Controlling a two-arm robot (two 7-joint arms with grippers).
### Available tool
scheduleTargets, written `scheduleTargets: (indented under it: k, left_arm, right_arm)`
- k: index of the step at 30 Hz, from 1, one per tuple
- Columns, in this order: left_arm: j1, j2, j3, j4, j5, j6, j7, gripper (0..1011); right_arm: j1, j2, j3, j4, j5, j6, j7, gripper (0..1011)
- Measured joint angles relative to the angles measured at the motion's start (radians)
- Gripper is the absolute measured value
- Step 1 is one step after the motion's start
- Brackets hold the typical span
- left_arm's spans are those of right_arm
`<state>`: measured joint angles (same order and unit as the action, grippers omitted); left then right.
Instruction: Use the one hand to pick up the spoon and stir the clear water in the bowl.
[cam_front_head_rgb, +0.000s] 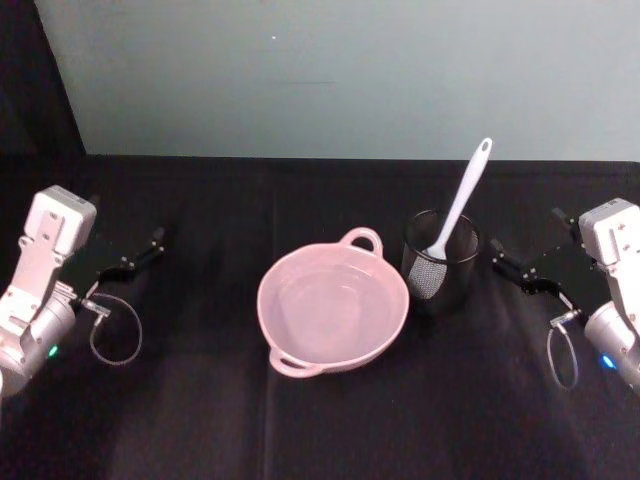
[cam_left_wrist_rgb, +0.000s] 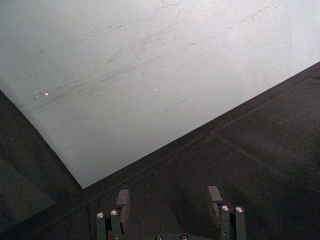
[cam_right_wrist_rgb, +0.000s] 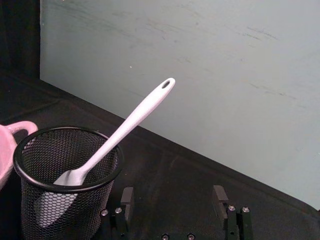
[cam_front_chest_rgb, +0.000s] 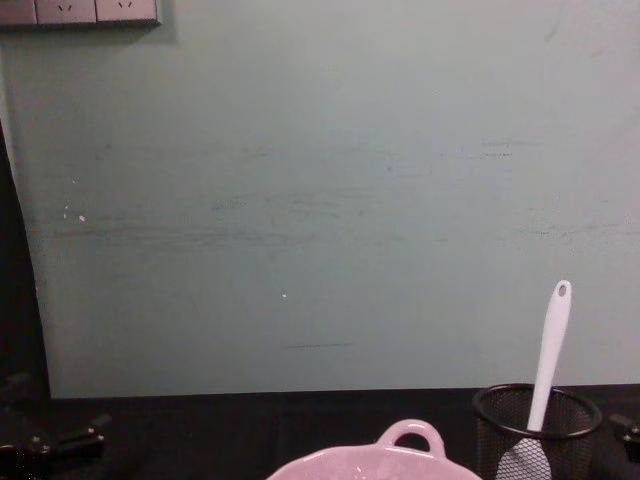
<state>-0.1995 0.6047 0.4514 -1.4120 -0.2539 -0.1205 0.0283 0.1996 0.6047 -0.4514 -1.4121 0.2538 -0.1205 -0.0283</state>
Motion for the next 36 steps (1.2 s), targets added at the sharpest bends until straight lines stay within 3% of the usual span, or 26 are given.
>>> scheduleTargets:
  k: [28, 32, 36]
  left_arm:
    - [0.000, 0.000, 0.000, 0.000, 0.000, 0.000, 0.000, 1011]
    - [0.000, 0.000, 0.000, 0.000, 0.000, 0.000, 0.000, 1011]
    - [0.000, 0.000, 0.000, 0.000, 0.000, 0.000, 0.000, 1012]
  right_arm:
    - [-0.008, 0.009, 0.012, -0.012, 0.003, -0.004, 0.007, 1002]
    - [-0.045, 0.035, 0.056, -0.067, 0.042, 0.007, 0.025, 1000]
    - [-0.093, 0.063, 0.123, -0.139, 0.156, 0.047, 0.086, 1002]
